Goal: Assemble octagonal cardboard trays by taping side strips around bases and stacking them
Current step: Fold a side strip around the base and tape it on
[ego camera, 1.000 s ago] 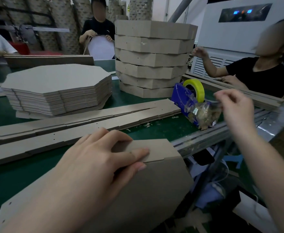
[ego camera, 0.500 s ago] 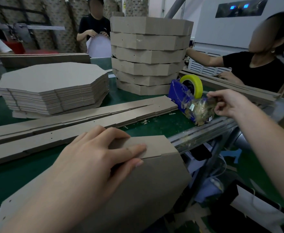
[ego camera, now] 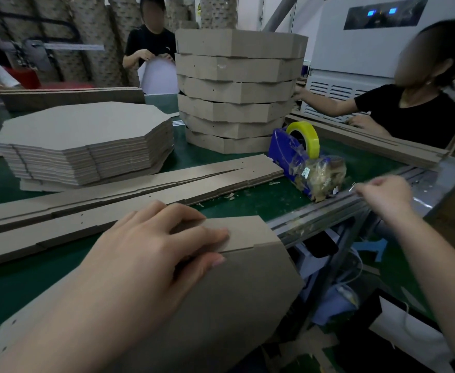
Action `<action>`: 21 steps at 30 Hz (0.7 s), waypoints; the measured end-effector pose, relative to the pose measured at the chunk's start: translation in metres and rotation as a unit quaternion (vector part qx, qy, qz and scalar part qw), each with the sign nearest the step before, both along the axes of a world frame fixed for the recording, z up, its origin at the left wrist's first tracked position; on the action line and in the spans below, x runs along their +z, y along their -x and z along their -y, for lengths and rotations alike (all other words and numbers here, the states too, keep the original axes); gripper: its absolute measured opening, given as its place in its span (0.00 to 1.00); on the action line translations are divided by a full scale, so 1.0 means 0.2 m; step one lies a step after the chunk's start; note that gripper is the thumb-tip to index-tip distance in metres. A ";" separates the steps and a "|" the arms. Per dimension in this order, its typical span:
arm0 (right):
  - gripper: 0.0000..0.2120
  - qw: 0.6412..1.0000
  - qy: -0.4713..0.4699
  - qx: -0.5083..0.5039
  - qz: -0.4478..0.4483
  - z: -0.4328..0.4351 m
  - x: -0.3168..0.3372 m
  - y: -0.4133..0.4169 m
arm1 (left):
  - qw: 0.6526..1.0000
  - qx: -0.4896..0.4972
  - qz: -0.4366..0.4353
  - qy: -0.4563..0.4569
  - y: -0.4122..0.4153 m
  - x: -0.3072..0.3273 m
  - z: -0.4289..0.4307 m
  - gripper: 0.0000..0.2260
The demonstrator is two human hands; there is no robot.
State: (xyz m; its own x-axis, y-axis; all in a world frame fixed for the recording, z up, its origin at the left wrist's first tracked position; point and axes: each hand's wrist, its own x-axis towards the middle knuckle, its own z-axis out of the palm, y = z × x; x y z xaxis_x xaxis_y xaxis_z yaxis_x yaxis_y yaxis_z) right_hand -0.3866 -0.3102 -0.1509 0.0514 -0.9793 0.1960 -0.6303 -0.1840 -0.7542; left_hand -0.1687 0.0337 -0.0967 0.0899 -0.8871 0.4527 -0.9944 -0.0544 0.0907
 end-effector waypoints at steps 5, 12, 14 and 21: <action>0.06 0.991 0.105 0.079 0.009 -0.42 0.15 -0.08 | 0.999 0.016 0.035 -0.017 0.00 0.02 0.00 0.16; 0.14 0.852 -0.113 0.323 0.395 -1.21 0.15 -0.28 | 0.999 0.021 0.024 -0.016 0.01 0.01 0.00 0.16; 0.13 0.828 -0.203 0.299 0.428 -1.30 0.09 -0.36 | 0.999 0.019 0.022 -0.017 0.01 0.01 -0.01 0.17; 0.20 0.823 -0.284 0.187 0.456 -1.36 0.06 -0.46 | 1.000 0.006 0.027 -0.013 0.00 0.00 -0.03 0.18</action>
State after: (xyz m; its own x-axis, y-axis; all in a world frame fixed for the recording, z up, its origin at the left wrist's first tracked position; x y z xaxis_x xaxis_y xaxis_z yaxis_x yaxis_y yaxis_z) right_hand -0.2948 -0.0376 -0.1383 0.4543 -0.8757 -0.1633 0.2652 0.3080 -0.9137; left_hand -0.1685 0.0395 -0.0968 0.0764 -0.8976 0.4341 -0.9971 -0.0674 0.0362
